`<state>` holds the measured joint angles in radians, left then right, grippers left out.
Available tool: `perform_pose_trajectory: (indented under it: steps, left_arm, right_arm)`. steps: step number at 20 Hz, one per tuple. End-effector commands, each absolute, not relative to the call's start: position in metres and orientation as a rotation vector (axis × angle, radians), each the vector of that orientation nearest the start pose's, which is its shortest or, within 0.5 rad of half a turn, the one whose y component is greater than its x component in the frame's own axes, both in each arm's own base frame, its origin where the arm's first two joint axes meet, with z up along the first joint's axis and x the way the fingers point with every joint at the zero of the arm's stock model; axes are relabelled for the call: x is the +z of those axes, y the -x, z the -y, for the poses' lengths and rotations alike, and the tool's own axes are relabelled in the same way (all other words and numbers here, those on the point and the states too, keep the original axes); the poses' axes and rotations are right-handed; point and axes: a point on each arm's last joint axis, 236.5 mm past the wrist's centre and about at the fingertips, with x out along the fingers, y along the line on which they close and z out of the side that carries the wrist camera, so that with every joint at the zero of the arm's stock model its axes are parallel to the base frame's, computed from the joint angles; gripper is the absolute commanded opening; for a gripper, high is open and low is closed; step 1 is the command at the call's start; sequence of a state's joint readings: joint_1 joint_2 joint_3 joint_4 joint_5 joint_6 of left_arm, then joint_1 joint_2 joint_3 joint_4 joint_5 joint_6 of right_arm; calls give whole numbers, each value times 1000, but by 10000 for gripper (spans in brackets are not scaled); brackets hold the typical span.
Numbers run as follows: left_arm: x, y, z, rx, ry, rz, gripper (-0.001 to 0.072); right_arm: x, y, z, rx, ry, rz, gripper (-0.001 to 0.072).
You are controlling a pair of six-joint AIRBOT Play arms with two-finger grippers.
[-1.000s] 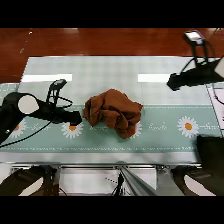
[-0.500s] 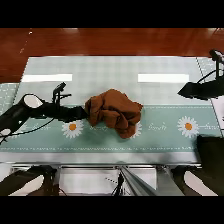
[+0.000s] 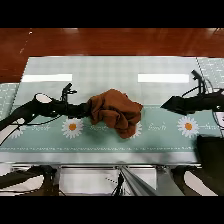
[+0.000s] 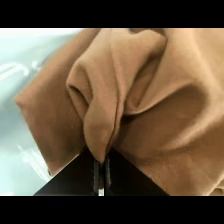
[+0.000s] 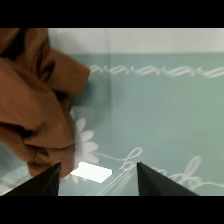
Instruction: Fold the shirts.
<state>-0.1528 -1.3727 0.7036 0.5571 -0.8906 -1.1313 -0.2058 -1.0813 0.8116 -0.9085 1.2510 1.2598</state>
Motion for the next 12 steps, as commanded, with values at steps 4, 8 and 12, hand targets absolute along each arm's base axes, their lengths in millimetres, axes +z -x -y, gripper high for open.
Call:
perform_pose_trajectory:
  steps: [4,8,12]
  left_arm:
    - [-72,-296,214,-646,607,-1367,21]
    - [-57,-295,216,-685,582,-1332,21]
    - [-46,-297,216,-693,574,-1298,21]
  right_arm:
    - [-46,-298,-145,402,-552,-1247,553]
    - [-64,-318,-184,367,-668,-1220,554]
    - [-86,-317,-211,365,-710,-1247,471]
